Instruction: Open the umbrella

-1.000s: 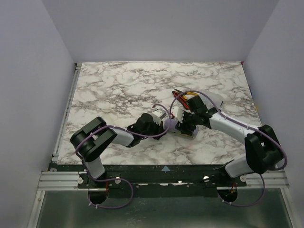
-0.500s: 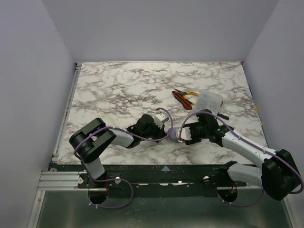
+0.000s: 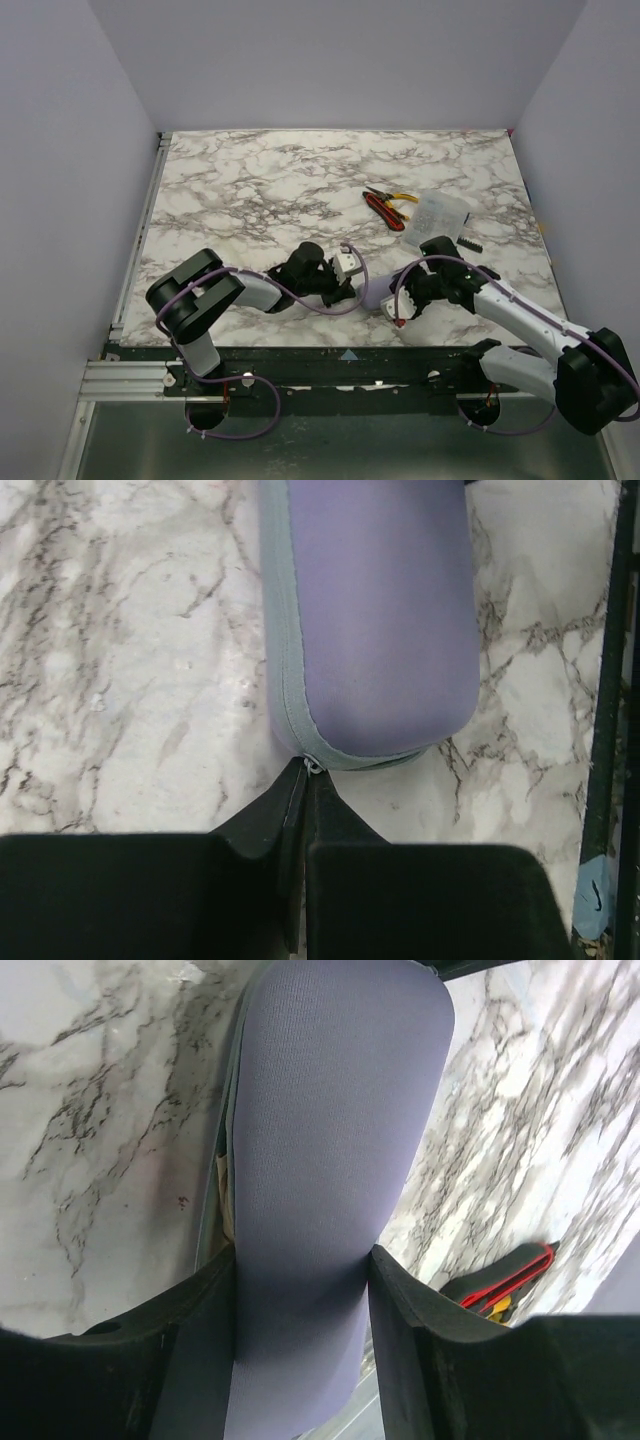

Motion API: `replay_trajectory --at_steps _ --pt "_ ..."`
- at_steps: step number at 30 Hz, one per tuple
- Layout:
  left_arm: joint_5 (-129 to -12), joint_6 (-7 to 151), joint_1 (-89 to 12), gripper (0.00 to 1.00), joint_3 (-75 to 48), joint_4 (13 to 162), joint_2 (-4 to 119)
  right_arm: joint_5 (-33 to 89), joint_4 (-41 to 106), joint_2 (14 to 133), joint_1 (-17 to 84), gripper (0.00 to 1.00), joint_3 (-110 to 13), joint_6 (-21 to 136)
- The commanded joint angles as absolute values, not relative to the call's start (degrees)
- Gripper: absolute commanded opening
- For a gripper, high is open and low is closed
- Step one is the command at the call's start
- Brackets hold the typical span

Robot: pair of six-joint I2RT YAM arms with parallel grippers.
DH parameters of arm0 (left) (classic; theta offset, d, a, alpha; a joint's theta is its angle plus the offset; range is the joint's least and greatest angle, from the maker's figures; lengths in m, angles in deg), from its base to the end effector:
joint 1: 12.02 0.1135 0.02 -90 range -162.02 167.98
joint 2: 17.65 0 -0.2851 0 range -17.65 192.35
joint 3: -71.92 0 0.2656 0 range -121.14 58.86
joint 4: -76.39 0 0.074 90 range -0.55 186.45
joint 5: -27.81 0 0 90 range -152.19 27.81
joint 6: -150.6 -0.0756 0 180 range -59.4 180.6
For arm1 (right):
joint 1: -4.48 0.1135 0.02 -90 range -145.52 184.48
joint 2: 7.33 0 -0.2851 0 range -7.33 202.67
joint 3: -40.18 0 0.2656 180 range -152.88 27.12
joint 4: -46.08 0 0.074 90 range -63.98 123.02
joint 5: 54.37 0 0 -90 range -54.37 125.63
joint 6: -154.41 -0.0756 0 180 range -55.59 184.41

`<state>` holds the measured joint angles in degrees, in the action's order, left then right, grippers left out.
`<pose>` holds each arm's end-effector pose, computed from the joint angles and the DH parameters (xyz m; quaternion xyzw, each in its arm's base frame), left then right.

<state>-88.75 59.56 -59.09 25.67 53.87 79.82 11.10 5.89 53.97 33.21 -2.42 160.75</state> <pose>0.2120 -0.2776 0.1211 0.4482 0.7168 -0.3759 0.3794 0.1677 0.1277 0.1562 -0.8616 0.3836 0.0243 0.3316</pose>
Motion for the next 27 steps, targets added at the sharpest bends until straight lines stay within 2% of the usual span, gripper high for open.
replay_trajectory --at_steps 1,11,21,27 --pt "-92.3 51.6 -60.0 0.00 26.5 51.7 77.9 0.6 -9.7 55.2 34.1 0.40 -2.3 174.6" --pt "-95.5 44.5 -61.3 0.00 26.2 51.0 79.2 -5.1 -15.7 56.5 34.1 0.38 -2.7 189.5" --pt "-94.2 41.9 -59.9 0.00 21.2 52.6 81.3 -6.8 -17.7 56.7 34.1 0.36 -1.9 196.2" --pt "-95.3 40.4 -57.5 0.00 24.0 54.7 77.9 -5.4 -19.8 55.5 34.1 0.32 -2.1 195.8"
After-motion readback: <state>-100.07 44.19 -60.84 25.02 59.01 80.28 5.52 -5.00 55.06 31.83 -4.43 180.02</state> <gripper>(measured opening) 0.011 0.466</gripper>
